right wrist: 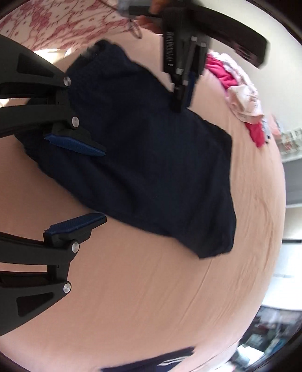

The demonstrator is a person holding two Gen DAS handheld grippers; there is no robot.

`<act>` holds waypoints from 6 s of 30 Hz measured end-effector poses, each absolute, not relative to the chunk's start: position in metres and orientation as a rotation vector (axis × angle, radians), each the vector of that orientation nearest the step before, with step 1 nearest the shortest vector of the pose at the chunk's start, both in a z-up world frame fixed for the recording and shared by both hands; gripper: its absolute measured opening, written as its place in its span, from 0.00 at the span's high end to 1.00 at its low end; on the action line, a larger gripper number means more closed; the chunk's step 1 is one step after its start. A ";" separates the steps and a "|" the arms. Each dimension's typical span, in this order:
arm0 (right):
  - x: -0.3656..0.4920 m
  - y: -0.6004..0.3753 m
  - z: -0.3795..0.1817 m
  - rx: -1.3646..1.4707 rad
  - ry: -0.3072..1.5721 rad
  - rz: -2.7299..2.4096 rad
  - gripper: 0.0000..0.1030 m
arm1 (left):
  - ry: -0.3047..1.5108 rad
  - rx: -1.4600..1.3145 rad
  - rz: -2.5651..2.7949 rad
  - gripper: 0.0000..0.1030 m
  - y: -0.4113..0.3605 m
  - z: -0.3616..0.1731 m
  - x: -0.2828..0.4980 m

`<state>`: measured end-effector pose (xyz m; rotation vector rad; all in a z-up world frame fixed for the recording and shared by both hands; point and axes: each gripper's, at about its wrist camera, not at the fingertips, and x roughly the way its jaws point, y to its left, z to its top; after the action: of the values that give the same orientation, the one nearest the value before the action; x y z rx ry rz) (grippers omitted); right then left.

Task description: Fold clothes

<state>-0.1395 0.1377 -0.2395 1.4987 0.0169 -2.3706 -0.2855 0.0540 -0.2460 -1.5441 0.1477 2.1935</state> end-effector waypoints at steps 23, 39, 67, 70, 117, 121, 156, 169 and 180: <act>-0.060 0.138 -0.224 1.481 0.048 -2.444 0.43 | 0.229 -1.474 2.249 0.70 0.042 -0.210 -0.178; -0.060 0.169 -0.211 1.347 -0.019 -2.501 0.96 | 0.088 -1.472 2.022 0.67 0.102 -0.243 -0.186; -0.026 0.181 -0.242 1.512 -0.026 -2.426 0.99 | 0.175 -1.314 2.200 0.86 0.083 -0.244 -0.188; -0.035 0.197 -0.239 1.517 -0.179 -2.479 0.99 | 0.194 -1.299 2.189 0.86 0.100 -0.242 -0.185; -0.053 0.193 -0.210 1.364 -0.289 -2.458 0.57 | 0.092 -1.214 2.233 0.86 0.107 -0.251 -0.182; -0.067 0.199 -0.226 1.421 -0.282 -2.454 0.58 | 0.115 -1.215 2.197 0.86 0.109 -0.253 -0.182; -0.053 0.202 -0.223 1.380 -0.238 -2.414 0.94 | 0.200 -1.266 2.079 0.49 0.094 -0.232 -0.166; -0.038 0.198 -0.218 1.375 -0.268 -2.301 0.94 | 0.118 -1.249 2.066 0.85 0.124 -0.256 -0.174; -0.045 0.184 -0.214 1.412 -0.232 -2.369 0.78 | 0.388 -1.329 2.083 0.78 0.097 -0.238 -0.152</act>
<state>-0.0449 0.1839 -0.2142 1.4118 -0.2321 -2.3688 -0.1519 0.0973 -0.2377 -1.3292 0.3880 2.0832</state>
